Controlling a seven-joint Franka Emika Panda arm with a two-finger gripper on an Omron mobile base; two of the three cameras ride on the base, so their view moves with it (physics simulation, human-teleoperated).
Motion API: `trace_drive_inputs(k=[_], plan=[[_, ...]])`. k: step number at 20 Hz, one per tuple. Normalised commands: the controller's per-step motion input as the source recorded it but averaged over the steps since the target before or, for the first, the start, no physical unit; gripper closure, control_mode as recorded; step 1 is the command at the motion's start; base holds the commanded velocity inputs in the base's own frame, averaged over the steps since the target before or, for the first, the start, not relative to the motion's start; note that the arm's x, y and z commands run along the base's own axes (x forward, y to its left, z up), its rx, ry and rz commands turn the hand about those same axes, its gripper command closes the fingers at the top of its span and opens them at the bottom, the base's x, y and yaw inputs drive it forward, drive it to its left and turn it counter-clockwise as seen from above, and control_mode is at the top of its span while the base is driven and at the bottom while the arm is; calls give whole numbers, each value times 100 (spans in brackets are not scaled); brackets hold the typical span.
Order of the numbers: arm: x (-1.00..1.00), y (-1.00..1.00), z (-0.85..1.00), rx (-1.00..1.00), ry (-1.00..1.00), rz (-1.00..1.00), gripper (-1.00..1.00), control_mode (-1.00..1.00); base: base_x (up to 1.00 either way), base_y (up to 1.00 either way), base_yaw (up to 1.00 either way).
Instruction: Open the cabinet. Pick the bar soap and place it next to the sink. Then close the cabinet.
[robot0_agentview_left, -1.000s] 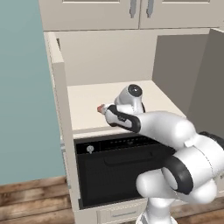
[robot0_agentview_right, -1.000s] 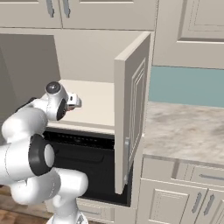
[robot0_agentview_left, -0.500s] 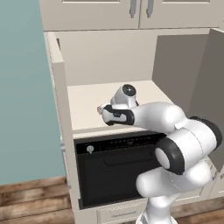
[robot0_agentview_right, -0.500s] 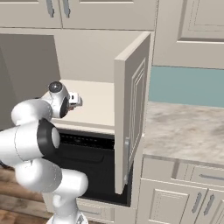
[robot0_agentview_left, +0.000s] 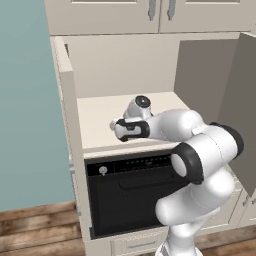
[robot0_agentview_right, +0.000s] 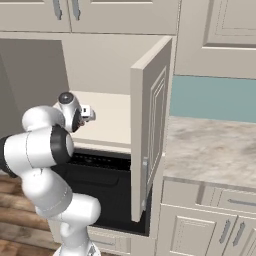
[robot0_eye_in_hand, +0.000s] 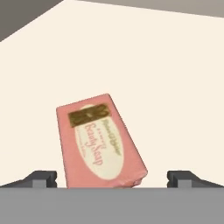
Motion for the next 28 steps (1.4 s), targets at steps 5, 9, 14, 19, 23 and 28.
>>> trace_drive_inputs(k=[5,9,14,19,23,28], plan=[[30,0,-6,-1,6,0,-100,-100,0,0,0],[20,5,-14,-2,7,1,-100,-100,0,0,0],[13,9,-19,-2,5,2,-100,-100,0,0,0],[8,8,-12,-2,4,3,100,-100,0,0,0],[2,2,-1,0,3,3,100,-100,0,0,0],[-15,1,0,0,0,1,100,-100,0,0,0]])
